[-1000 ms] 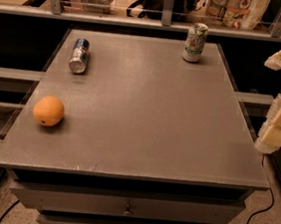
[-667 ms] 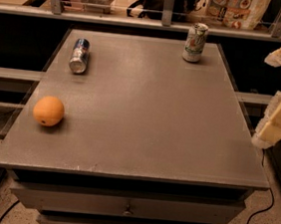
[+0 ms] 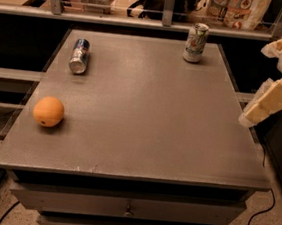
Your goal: Move 7up can near orange
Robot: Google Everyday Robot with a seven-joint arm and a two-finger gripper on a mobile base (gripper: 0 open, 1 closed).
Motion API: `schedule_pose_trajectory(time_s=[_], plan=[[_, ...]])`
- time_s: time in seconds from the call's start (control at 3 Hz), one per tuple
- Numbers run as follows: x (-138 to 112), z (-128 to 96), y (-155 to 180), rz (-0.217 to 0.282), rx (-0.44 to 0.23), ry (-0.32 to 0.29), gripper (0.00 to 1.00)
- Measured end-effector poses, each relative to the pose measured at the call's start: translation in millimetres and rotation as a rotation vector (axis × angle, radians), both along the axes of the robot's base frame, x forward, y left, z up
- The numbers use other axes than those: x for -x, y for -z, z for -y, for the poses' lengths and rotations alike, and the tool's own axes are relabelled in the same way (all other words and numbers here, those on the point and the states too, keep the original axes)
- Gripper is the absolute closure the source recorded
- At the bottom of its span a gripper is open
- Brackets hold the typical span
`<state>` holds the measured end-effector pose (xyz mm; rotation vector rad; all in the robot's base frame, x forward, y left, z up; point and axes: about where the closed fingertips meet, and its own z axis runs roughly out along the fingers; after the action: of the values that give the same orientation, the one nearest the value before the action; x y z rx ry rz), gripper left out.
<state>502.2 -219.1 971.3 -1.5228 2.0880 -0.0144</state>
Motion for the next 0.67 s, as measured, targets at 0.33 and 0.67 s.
schedule_pose_trajectory(time_s=[0.33, 0.67], plan=[[-39, 1, 4, 0.028, -0.052, 0.017, 0.0], [-80, 3, 14, 0.011, -0.093, 0.041, 0.0]])
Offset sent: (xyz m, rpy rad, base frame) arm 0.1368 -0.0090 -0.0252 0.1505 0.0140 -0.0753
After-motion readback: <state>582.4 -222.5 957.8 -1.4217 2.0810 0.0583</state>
